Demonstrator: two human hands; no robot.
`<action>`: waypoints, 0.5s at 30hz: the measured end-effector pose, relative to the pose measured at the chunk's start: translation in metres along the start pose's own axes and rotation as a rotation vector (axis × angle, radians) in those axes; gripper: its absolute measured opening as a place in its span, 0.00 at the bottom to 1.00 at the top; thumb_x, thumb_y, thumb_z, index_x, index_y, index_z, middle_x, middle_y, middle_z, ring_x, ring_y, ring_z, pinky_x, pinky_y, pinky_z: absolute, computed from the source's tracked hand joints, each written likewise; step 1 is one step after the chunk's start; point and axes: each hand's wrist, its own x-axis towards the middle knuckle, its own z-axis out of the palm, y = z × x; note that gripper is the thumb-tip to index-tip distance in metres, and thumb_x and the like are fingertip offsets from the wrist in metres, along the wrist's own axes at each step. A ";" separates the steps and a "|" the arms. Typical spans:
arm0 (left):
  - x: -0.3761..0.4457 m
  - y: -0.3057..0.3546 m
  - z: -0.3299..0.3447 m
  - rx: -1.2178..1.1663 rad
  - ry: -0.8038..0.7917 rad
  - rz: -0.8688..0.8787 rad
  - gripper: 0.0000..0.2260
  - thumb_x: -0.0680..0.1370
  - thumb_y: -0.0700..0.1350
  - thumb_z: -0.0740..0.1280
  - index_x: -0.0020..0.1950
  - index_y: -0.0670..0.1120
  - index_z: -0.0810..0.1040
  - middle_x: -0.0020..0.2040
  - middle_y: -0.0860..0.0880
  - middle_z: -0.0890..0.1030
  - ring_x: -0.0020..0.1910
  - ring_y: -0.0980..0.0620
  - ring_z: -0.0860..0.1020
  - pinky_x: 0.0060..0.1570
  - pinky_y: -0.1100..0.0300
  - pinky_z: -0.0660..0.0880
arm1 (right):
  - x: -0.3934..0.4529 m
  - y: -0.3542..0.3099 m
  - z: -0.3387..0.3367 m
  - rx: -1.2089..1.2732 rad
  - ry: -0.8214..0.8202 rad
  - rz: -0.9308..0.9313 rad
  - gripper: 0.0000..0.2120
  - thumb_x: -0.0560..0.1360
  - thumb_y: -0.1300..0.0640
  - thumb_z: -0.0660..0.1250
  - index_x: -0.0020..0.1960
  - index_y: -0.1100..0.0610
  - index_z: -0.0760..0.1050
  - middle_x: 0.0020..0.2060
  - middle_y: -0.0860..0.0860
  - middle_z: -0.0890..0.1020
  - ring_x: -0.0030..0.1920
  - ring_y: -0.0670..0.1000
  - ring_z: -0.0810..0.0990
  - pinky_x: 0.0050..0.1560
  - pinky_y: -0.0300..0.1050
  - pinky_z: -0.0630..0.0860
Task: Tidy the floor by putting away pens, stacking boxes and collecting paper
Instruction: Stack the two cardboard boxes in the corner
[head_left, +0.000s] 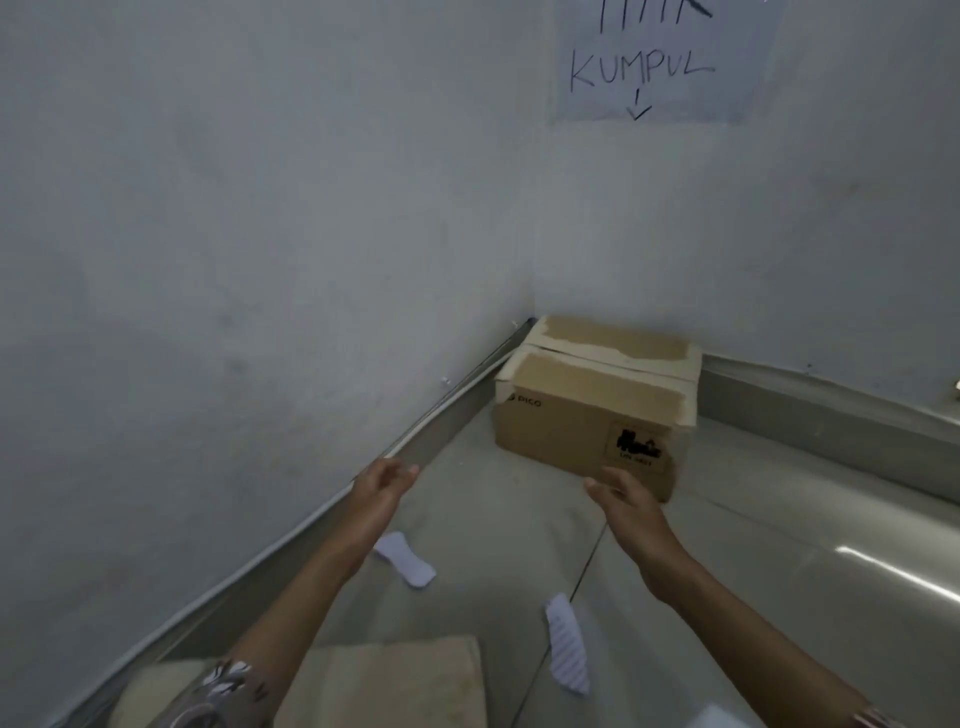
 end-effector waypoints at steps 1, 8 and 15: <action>-0.007 -0.001 -0.010 0.017 0.011 0.000 0.10 0.78 0.43 0.63 0.58 0.41 0.74 0.53 0.45 0.76 0.52 0.50 0.73 0.47 0.62 0.69 | -0.010 -0.004 0.010 -0.022 -0.043 0.002 0.23 0.78 0.48 0.60 0.70 0.56 0.64 0.70 0.54 0.67 0.69 0.53 0.66 0.65 0.48 0.66; -0.059 -0.009 -0.087 0.287 0.036 0.017 0.15 0.78 0.48 0.64 0.61 0.41 0.74 0.54 0.45 0.76 0.54 0.49 0.74 0.53 0.59 0.68 | -0.072 -0.022 0.074 -0.116 -0.271 0.020 0.24 0.78 0.49 0.60 0.70 0.58 0.63 0.71 0.55 0.66 0.69 0.54 0.67 0.66 0.46 0.65; -0.152 -0.064 -0.139 0.384 0.163 -0.188 0.15 0.76 0.41 0.66 0.60 0.37 0.74 0.60 0.37 0.75 0.60 0.41 0.74 0.55 0.54 0.68 | -0.144 0.003 0.088 -0.164 -0.333 0.078 0.25 0.78 0.51 0.60 0.72 0.58 0.60 0.71 0.55 0.65 0.66 0.50 0.68 0.58 0.39 0.63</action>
